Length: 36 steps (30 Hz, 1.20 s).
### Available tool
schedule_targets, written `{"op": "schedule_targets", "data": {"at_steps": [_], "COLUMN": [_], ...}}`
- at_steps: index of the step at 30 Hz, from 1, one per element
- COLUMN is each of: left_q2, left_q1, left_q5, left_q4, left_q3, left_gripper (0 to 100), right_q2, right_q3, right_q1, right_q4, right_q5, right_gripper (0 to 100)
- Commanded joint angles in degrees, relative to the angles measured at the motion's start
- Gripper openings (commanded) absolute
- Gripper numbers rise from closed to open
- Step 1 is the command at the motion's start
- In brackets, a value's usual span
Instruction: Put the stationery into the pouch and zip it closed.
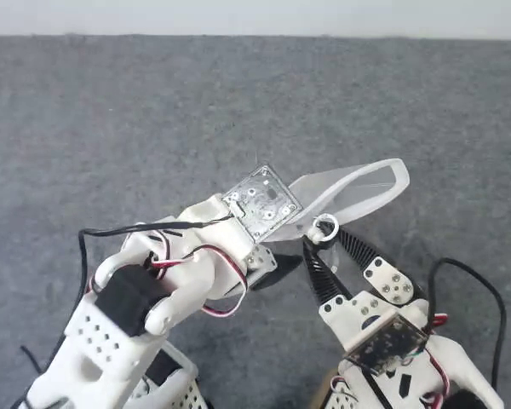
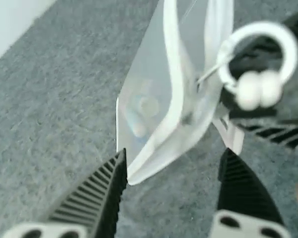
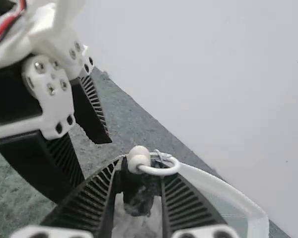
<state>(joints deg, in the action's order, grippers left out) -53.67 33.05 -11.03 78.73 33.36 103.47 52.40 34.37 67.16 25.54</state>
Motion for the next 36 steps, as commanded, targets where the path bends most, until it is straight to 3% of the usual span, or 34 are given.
{"op": "schedule_targets", "data": {"at_steps": [1,11,15,24,33,36], "left_q2": [-1.23,-1.23,-1.23,-1.23,-1.23,-1.23], "left_q1": [0.18,0.18,0.7,5.1,5.1,5.01], "left_q5": [0.7,4.75,4.84,5.1,5.19,5.19], "left_q4": [-6.86,-18.81,-19.34,-19.34,-24.79,-24.62], "left_q3": [2.51,10.07,9.8,10.24,14.2,14.55], "left_gripper": [28,25,20,18,1,1], "right_q2": [0.48,0.48,0.48,0.48,0.4,0.31], "right_q3": [-3.6,-3.69,-3.69,-3.69,-3.78,-3.6], "right_q1": [-0.57,-0.31,-0.31,-0.48,-0.57,-1.27], "right_q4": [0.22,1.01,1.01,0.48,0.31,-1.19], "right_q5": [-1.58,-1.58,-1.58,-3.78,-4.04,-4.04], "right_gripper": [0.5,0.5,0.5,0.5,0.5,0.6]}}
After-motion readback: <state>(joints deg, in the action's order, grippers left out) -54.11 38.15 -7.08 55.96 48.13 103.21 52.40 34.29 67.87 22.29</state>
